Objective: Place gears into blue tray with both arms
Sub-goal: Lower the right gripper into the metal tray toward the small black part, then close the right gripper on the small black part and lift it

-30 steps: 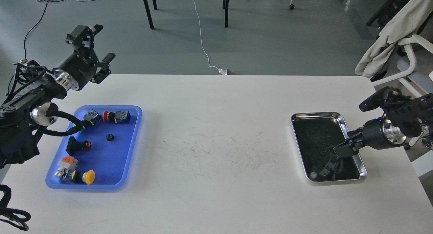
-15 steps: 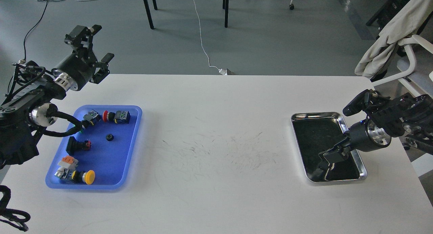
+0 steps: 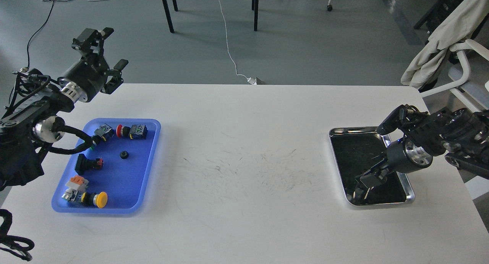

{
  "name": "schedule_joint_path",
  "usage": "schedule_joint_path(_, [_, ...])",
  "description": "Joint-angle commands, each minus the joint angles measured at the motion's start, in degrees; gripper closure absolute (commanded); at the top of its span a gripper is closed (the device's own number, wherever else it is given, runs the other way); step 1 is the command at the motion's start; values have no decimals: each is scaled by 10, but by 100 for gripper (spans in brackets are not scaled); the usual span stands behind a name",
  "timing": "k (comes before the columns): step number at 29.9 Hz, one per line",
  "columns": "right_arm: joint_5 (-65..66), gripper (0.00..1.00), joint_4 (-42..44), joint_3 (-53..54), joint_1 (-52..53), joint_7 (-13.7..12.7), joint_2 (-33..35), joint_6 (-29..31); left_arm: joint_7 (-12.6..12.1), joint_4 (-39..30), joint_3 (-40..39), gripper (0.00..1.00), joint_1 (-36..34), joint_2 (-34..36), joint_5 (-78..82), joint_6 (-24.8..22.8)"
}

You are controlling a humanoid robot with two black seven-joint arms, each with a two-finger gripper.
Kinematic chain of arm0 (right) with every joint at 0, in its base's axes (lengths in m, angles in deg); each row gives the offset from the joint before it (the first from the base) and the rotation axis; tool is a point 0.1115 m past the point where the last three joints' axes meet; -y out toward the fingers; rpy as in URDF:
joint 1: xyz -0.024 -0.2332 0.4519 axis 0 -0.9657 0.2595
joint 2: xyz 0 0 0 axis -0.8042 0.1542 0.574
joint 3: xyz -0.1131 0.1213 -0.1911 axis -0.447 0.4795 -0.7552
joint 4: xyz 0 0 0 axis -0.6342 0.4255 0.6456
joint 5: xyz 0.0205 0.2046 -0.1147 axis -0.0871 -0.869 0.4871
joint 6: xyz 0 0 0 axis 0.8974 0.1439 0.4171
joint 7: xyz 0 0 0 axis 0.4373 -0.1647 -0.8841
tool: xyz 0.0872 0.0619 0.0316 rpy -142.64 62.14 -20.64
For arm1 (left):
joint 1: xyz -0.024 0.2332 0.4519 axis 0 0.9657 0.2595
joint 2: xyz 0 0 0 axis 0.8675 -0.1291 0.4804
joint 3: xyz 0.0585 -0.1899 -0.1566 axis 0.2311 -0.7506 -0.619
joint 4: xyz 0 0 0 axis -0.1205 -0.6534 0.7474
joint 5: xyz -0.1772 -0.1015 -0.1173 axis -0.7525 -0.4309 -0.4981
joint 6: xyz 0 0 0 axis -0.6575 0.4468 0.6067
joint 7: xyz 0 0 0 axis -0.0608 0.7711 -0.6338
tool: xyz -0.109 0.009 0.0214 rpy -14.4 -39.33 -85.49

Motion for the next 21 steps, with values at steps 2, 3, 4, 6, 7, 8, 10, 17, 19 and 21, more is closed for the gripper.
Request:
schedule_joint_path(2, [0, 22, 21, -3, 0, 0, -13, 0, 0, 0, 0, 1, 0, 4, -1, 0])
schedule_joint_path(3, [0, 22, 21, -6, 0, 0, -14, 0, 0, 0, 0, 1, 0, 4, -1, 0])
schedule_joint_path(4, [0, 22, 21, -13, 2, 0, -15, 0, 0, 0, 0, 1, 0, 5, 0, 0])
schedule_joint_path(6, [0, 22, 24, -16, 2, 0, -15, 0, 0, 0, 0, 1, 0, 5, -1, 0])
schedule_joint_path(7, [0, 22, 29, -17, 2, 0, -16, 0, 0, 0, 0, 1, 0, 5, 0, 0])
schedule_joint_path(8, [0, 23, 30, -17, 2, 1, -16, 0, 0, 0, 0, 1, 0, 5, -1, 0])
schedule_joint_path(10, [0, 23, 31, -19, 2, 3, -16, 0, 0, 0, 0, 1, 0, 5, -1, 0])
schedule_joint_path(17, [0, 33, 35, -30, 2, 4, -21, 0, 0, 0, 0, 1, 0, 6, -1, 0])
schedule_joint_path(19, [0, 35, 37, -33, 1, 3, -21, 0, 0, 0, 0, 1, 0, 6, -1, 0])
schedule_joint_path(21, [0, 38, 45, -33, 1, 3, -27, 0, 0, 0, 0, 1, 0, 6, 0, 0])
